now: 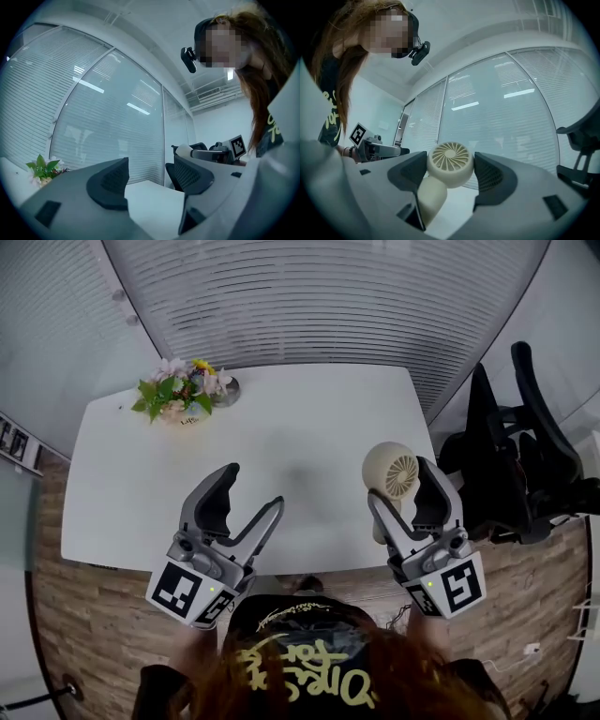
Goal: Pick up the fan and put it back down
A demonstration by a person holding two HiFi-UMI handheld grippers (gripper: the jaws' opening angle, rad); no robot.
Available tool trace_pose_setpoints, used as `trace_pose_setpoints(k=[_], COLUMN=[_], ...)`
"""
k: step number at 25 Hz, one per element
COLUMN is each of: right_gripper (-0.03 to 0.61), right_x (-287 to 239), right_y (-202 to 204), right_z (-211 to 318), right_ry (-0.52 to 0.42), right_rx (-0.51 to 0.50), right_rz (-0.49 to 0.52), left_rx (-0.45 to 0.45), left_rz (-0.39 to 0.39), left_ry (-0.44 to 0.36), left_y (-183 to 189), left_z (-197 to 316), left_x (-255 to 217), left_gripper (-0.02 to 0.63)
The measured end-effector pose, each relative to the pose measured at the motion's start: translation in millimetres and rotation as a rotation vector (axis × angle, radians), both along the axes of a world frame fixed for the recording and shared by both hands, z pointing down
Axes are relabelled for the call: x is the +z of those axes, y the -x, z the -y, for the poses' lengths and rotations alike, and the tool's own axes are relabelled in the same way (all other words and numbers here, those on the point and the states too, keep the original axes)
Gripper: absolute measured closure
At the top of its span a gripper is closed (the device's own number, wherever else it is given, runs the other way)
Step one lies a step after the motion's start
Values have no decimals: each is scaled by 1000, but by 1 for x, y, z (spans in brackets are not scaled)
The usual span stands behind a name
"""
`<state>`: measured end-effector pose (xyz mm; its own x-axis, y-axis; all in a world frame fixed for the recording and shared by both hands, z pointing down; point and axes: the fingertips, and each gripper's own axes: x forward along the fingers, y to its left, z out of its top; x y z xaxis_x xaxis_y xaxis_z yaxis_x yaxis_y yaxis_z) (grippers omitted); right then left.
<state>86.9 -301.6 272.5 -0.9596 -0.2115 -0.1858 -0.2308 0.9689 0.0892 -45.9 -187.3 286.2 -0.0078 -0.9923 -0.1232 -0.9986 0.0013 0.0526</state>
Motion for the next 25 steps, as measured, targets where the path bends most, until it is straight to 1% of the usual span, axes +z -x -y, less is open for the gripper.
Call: trace_pose_setpoints(k=[5,12,15,18,22,25], right_gripper=[272,272,272,272,272,272], right_x=[4,8,12,19,24,37], right_y=[7,34,54,80,117,143], right_z=[3,15,21,23,25,30], right_ry=[1,0,7,37,18,27], right_rx=[-5,2,-2,-10,-36,-48], right_rz=[0,-33,-52,-80,-82,-103], left_rx=[-10,0,-6,-8,-24,-43], left_rz=[-4,-7,-15,-22,-31,-40], left_ry=[20,-2,8,23,40,50], left_y=[11,35,50,66,92,112], left_z=[4,15,16,15,10,5], left_x=[6,-1,1,6,11,14], left_gripper=[324,327,327,327,327,327])
